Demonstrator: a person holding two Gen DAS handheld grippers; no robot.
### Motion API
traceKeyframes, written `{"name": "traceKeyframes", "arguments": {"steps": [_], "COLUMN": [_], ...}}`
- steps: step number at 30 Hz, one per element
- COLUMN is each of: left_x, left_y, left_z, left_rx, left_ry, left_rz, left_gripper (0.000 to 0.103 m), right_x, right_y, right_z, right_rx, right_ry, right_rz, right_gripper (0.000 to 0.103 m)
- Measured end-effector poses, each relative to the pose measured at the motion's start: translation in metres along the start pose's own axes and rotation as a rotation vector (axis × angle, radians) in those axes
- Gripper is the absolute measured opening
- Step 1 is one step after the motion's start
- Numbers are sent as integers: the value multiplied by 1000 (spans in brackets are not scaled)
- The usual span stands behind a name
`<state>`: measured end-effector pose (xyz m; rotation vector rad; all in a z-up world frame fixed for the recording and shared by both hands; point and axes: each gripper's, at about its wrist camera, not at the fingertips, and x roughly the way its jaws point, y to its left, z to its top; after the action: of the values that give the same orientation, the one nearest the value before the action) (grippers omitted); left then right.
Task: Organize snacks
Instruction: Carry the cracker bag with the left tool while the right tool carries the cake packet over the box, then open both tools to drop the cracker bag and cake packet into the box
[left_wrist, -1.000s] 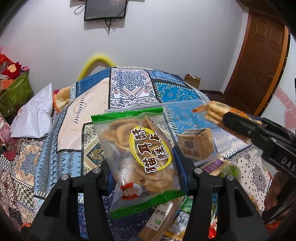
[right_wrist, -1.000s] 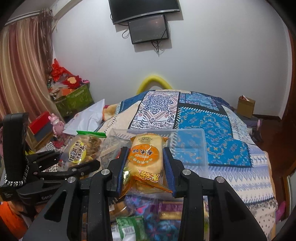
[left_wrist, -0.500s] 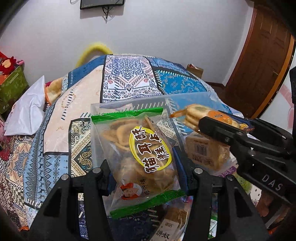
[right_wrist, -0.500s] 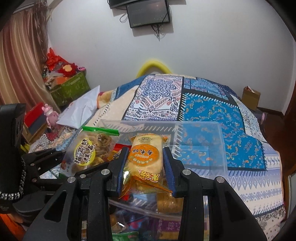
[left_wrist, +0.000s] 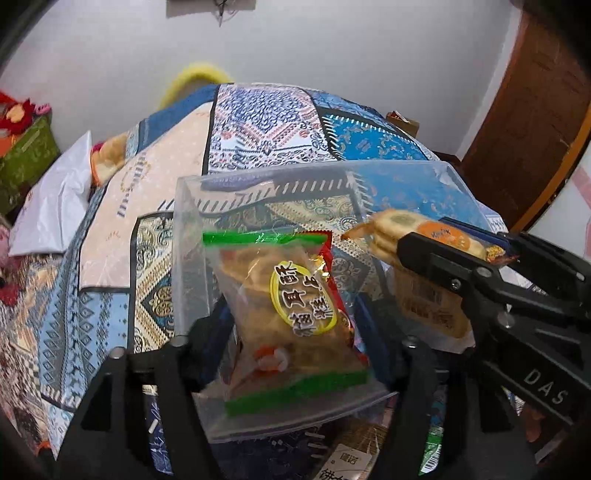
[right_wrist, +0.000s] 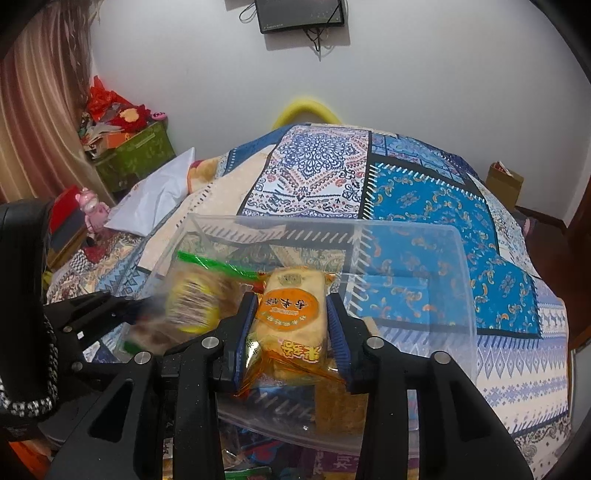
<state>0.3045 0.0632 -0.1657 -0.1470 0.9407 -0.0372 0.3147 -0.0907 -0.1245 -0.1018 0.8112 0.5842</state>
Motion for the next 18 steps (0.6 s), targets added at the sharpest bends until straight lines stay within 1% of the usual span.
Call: {"name": "traceKeyframes", "arguments": {"steps": [1, 4, 5, 7, 8, 13, 16, 18], "left_x": [-1, -7, -9, -14, -17, -37, -54, -68], "left_y": [1, 1, 0, -1, -2, -5, -8, -11], "left_z": [0, -3, -3, -4, -4, -4, -6, -7], "left_rx": [-8, -3, 1, 10, 12, 20, 33, 45], "left_ry": [-3, -5, -10, -16, -19, -50, -86, -114], "left_rz": [-9, -13, -9, -8, -10, -15, -2, -4], "left_gripper": [68, 68, 68, 69, 69, 69, 69, 69], "right_x": [0, -1, -1, -4, -8, -24, -42, -54], "right_y": [0, 1, 1, 1, 1, 1, 2, 4], "right_z": [0, 1, 1, 1, 1, 3, 5, 5], "right_rx": [0, -2, -3, -2, -3, -4, -11, -16], "right_ry": [4, 10, 14, 4, -7, -29, -63, -86], "right_rz": [0, 1, -2, -10, -13, -9, -36, -37], "right_gripper": [39, 41, 47, 63, 64, 65, 65, 65]}}
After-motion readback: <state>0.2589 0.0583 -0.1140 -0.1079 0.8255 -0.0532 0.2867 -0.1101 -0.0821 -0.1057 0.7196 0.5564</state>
